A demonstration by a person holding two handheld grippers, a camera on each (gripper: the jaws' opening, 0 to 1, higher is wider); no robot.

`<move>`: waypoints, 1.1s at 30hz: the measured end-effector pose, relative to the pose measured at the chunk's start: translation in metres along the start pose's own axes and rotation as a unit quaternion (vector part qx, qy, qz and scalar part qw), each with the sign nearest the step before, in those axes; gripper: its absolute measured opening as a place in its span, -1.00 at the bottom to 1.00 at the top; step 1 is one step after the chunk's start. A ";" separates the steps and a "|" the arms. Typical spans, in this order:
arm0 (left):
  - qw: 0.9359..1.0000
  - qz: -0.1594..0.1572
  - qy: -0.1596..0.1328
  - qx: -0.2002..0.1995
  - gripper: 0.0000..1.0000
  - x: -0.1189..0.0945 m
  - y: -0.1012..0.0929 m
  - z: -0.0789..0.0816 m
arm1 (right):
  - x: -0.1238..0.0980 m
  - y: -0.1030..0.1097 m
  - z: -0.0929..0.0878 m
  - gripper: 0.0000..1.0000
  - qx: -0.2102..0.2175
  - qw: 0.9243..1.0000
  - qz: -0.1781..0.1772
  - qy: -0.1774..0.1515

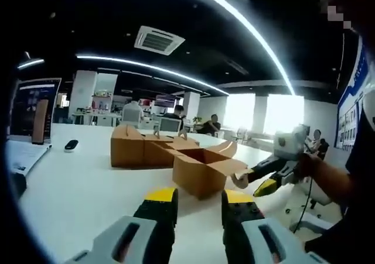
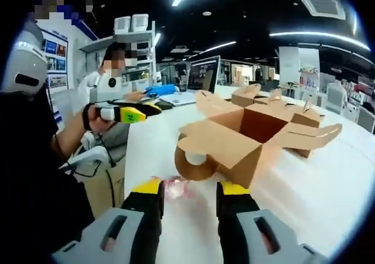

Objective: Pick up one paper box from the group, open the paper box, and remove the item inside

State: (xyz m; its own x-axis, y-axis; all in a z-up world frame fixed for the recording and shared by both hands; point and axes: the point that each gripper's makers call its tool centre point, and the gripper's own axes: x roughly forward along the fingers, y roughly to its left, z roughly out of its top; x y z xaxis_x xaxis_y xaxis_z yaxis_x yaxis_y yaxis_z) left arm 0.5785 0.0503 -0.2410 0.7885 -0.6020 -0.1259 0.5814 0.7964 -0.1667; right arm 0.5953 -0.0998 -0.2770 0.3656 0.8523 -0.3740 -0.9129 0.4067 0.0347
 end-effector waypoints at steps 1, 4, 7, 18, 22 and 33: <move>1.000 0.001 0.001 -0.001 -0.37 0.000 0.000 0.000 | -0.001 -0.002 0.000 -0.28 0.003 1.000 -0.003 0.000; 1.000 0.007 0.003 -0.002 -0.37 -0.001 0.004 -0.002 | -0.015 -0.017 0.000 -0.28 0.010 0.999 -0.030 -0.007; 1.000 0.006 0.001 -0.003 -0.37 0.000 0.004 0.001 | -0.027 -0.032 0.006 -0.28 0.017 0.998 -0.058 -0.026; 0.999 -0.016 0.027 0.015 -0.36 0.006 -0.004 -0.001 | -0.074 -0.050 0.015 -0.29 0.037 0.988 -0.111 -0.100; 0.999 -0.012 0.026 0.015 -0.36 0.006 -0.003 0.000 | -0.086 -0.055 0.015 -0.29 0.040 0.985 -0.121 -0.113; 0.999 -0.012 0.030 0.029 -0.36 0.008 -0.007 0.003 | -0.079 -0.054 0.027 -0.29 0.046 0.985 -0.097 -0.134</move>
State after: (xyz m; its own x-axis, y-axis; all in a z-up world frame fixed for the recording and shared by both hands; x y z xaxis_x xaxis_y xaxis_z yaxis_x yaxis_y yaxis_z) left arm 0.5817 0.0397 -0.2375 0.7623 -0.6213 -0.1815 0.6114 0.7832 -0.1132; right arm 0.6205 -0.1802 -0.2246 0.5771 0.8071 -0.1242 -0.8056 0.5876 0.0755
